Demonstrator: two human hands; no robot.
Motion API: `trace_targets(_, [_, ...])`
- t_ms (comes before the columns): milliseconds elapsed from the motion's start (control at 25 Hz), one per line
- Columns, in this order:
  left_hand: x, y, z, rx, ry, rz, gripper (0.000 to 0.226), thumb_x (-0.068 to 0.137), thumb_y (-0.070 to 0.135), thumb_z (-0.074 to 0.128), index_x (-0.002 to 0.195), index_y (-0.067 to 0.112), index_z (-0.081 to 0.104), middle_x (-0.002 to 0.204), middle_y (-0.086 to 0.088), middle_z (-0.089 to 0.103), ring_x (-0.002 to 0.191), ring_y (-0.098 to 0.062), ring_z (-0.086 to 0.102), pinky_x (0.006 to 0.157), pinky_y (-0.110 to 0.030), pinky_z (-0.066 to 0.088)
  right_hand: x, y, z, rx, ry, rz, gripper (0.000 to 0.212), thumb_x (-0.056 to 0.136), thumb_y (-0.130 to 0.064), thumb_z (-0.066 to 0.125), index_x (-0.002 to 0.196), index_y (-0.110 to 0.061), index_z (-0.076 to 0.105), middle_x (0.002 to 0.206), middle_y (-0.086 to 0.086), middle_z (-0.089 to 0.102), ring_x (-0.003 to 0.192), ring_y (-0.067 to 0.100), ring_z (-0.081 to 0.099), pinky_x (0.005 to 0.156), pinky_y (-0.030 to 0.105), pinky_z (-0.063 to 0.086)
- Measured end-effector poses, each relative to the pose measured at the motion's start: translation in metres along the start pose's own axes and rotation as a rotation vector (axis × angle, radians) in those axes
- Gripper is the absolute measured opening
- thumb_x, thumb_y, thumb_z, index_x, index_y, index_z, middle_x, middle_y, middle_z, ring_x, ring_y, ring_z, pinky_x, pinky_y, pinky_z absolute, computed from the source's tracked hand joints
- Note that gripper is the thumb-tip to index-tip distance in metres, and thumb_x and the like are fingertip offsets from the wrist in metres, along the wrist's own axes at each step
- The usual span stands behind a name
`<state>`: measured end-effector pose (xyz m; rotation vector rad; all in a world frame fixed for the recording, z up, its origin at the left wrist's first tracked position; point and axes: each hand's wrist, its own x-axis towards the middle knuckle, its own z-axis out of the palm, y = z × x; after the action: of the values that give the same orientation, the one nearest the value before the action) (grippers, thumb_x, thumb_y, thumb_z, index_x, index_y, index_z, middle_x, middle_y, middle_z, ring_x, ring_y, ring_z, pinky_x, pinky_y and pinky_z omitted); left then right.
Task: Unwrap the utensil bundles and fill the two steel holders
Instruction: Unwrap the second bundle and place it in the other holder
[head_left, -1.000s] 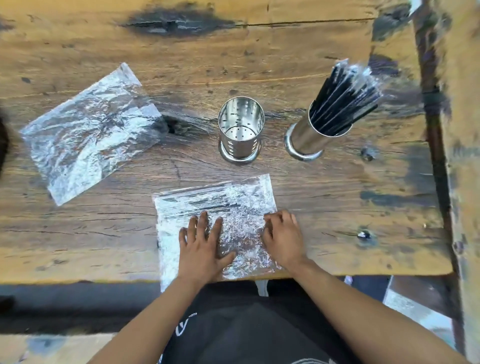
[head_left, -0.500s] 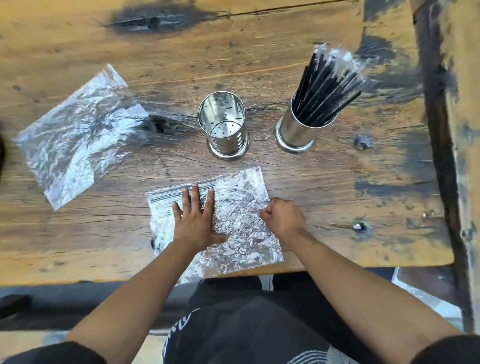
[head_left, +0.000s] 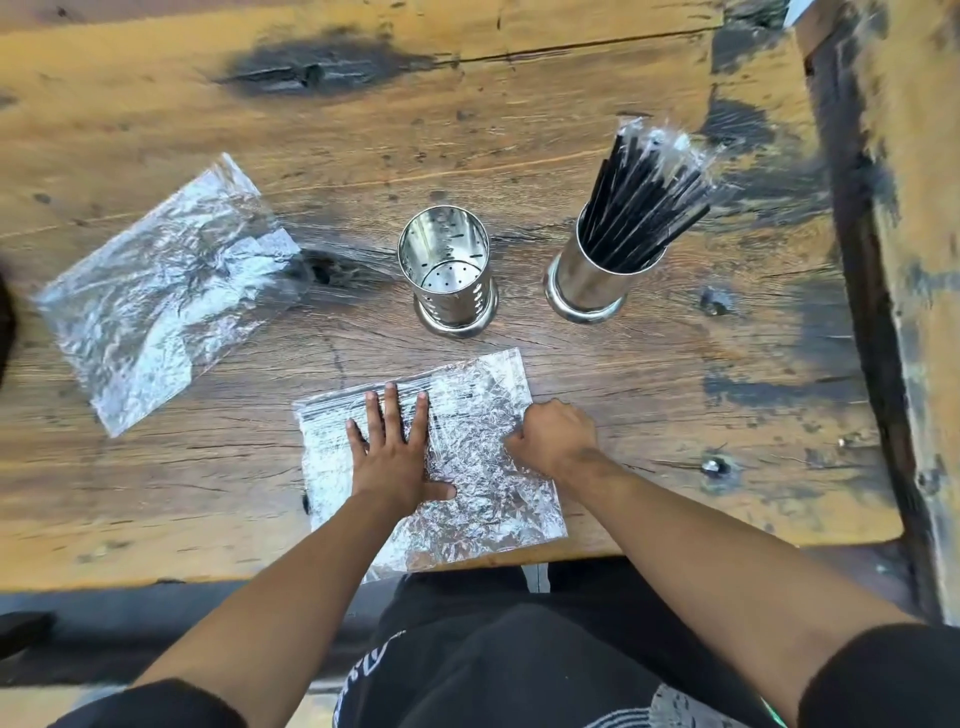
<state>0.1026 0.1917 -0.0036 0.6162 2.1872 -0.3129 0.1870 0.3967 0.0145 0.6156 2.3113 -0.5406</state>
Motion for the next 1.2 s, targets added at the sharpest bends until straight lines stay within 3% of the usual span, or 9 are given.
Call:
trace_targets(120, [-0.001, 0.001, -0.001, 0.007, -0.021, -0.005, 0.144, 0.071, 0.083, 0.063, 0.149, 0.023, -0.042, 0.151, -0.02, -0.051, 0.141, -0.045, -0.043, 0.12, -0.068, -0.009, 0.003, -0.002, -0.001, 0.009, -0.002, 0.016, 0.028, 0.093, -0.035, 0.051, 0.071, -0.018, 0.05, 0.082, 0.002, 0.055, 0.09, 0.025, 0.065, 0.084, 0.035, 0.054])
trace_targets(280, [0.0, 0.001, -0.001, 0.014, -0.015, -0.001, 0.144, 0.069, 0.086, 0.06, 0.149, 0.023, -0.042, 0.151, -0.02, -0.051, 0.142, -0.045, -0.042, 0.121, -0.069, -0.006, 0.004, 0.009, 0.001, 0.021, -0.004, 0.001, 0.026, 0.094, -0.036, 0.056, 0.084, -0.013, 0.063, 0.082, 0.002, 0.061, 0.082, 0.023, 0.064, 0.08, 0.035, 0.056])
trace_targets(440, [0.001, 0.0, 0.001, 0.032, 0.002, 0.003, 0.144, 0.068, 0.089, 0.056, 0.15, 0.022, -0.04, 0.153, -0.021, -0.048, 0.144, -0.047, -0.039, 0.121, -0.069, -0.004, 0.003, 0.033, 0.0, 0.09, 0.054, 0.029, 0.02, 0.092, -0.036, 0.058, 0.092, -0.02, 0.069, 0.083, 0.0, 0.069, 0.08, 0.021, 0.068, 0.077, 0.034, 0.058])
trace_targets(640, [0.0, 0.001, 0.0, 0.037, -0.003, -0.006, 0.146, 0.067, 0.09, 0.057, 0.15, 0.021, -0.04, 0.153, -0.021, -0.047, 0.145, -0.048, -0.037, 0.12, -0.07, -0.006, -0.003, 0.062, -0.003, 0.141, 0.039, 0.094, 0.02, 0.094, -0.041, 0.058, 0.086, -0.024, 0.065, 0.077, -0.003, 0.067, 0.071, 0.016, 0.064, 0.058, 0.025, 0.046])
trace_targets(760, [0.0, 0.002, 0.0, 0.034, -0.011, -0.004, 0.145, 0.068, 0.088, 0.059, 0.15, 0.021, -0.041, 0.151, -0.02, -0.049, 0.144, -0.047, -0.039, 0.12, -0.069, -0.007, -0.002, 0.056, -0.006, 0.187, 0.043, 0.103, 0.024, 0.092, -0.045, 0.057, 0.083, -0.024, 0.061, 0.073, -0.002, 0.066, 0.071, 0.016, 0.066, 0.066, 0.033, 0.059])
trace_targets(880, [0.0, 0.002, -0.001, 0.033, -0.012, -0.003, 0.145, 0.068, 0.088, 0.058, 0.15, 0.021, -0.041, 0.152, -0.021, -0.048, 0.144, -0.047, -0.039, 0.12, -0.069, -0.007, 0.006, 0.042, -0.01, 0.318, 0.162, 0.121, 0.026, 0.088, -0.049, 0.058, 0.094, -0.024, 0.055, 0.082, -0.004, 0.064, 0.077, 0.017, 0.064, 0.072, 0.035, 0.058])
trace_targets(1000, [0.001, 0.001, 0.0, 0.039, -0.01, -0.006, 0.145, 0.068, 0.089, 0.058, 0.149, 0.021, -0.041, 0.153, -0.021, -0.048, 0.144, -0.047, -0.038, 0.12, -0.069, -0.007, 0.018, 0.032, -0.014, 0.375, 0.196, 0.156, 0.023, 0.092, -0.04, 0.062, 0.099, -0.02, 0.054, 0.086, -0.002, 0.064, 0.078, 0.019, 0.064, 0.067, 0.032, 0.055])
trace_targets(1200, [0.002, 0.002, 0.002, 0.03, -0.003, -0.008, 0.145, 0.068, 0.088, 0.059, 0.149, 0.022, -0.042, 0.152, -0.02, -0.049, 0.144, -0.046, -0.039, 0.12, -0.069, -0.006, 0.024, 0.043, -0.009, 0.473, 0.172, 0.235, 0.009, 0.097, -0.026, 0.062, 0.09, -0.022, 0.06, 0.087, -0.002, 0.07, 0.076, 0.012, 0.064, 0.054, 0.024, 0.043])
